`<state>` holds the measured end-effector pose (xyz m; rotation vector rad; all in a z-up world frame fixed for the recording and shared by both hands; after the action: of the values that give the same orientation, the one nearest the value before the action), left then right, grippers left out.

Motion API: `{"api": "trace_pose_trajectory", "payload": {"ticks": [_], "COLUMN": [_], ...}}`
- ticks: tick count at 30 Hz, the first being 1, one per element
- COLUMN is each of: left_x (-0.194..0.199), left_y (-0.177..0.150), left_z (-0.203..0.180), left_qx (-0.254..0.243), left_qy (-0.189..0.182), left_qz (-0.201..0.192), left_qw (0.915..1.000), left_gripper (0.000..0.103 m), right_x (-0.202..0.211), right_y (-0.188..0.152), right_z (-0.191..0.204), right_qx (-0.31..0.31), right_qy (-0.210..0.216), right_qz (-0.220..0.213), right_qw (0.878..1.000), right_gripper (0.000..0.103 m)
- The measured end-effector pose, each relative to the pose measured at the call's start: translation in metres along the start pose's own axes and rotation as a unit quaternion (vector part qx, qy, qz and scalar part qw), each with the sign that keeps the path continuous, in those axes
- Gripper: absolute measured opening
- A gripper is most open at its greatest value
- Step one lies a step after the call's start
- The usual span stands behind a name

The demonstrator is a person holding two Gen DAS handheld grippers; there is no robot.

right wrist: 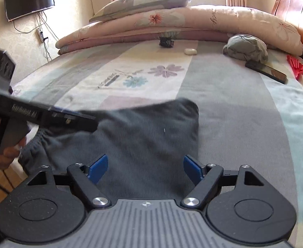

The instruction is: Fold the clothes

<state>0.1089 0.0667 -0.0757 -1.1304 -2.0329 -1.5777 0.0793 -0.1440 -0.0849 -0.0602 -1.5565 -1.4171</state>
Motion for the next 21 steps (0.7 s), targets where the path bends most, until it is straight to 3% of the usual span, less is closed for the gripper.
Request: {"api": "trace_pose_trajectory", "payload": {"ticks": [7,12,16,21], "left_x": [0.001,0.006,0.019,0.030], "left_y": [-0.015,-0.015,-0.014,-0.026], "left_z": [0.033,0.031,0.024,0.033], "left_qx": [0.031,0.017,0.000,0.012], "left_qy": [0.030,0.035,0.045,0.057], "left_qz": [0.021,0.017,0.009,0.018], "left_qw": [0.9988,0.9991,0.9990,0.9982], "left_gripper": [0.102,0.102,0.102,0.102], "right_x": [-0.032,-0.017,-0.010,-0.041], "right_y": [0.017,0.022,0.046,0.072], "right_z": [-0.008,-0.015,-0.014,-0.012], "right_qx": [-0.022,-0.038,-0.010,0.010], "right_qy": [0.027,0.022,0.023,0.042], "right_qz": [0.015,-0.002,-0.033,-0.029], "right_qw": [0.999,0.999,0.999,0.999], "right_gripper": [0.084,0.084,0.084,0.084]}}
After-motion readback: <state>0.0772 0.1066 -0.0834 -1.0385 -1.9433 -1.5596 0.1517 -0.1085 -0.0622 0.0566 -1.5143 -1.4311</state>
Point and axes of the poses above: each gripper's, at about its wrist camera, not at the fingertips, and x roughly against the way its jaws point, z to its left, y to its top, the point moved 4 cm from there along -x, roughly the way its jaws point, and after that the axes turned 2 degrees about x, right-handed, at the moved point
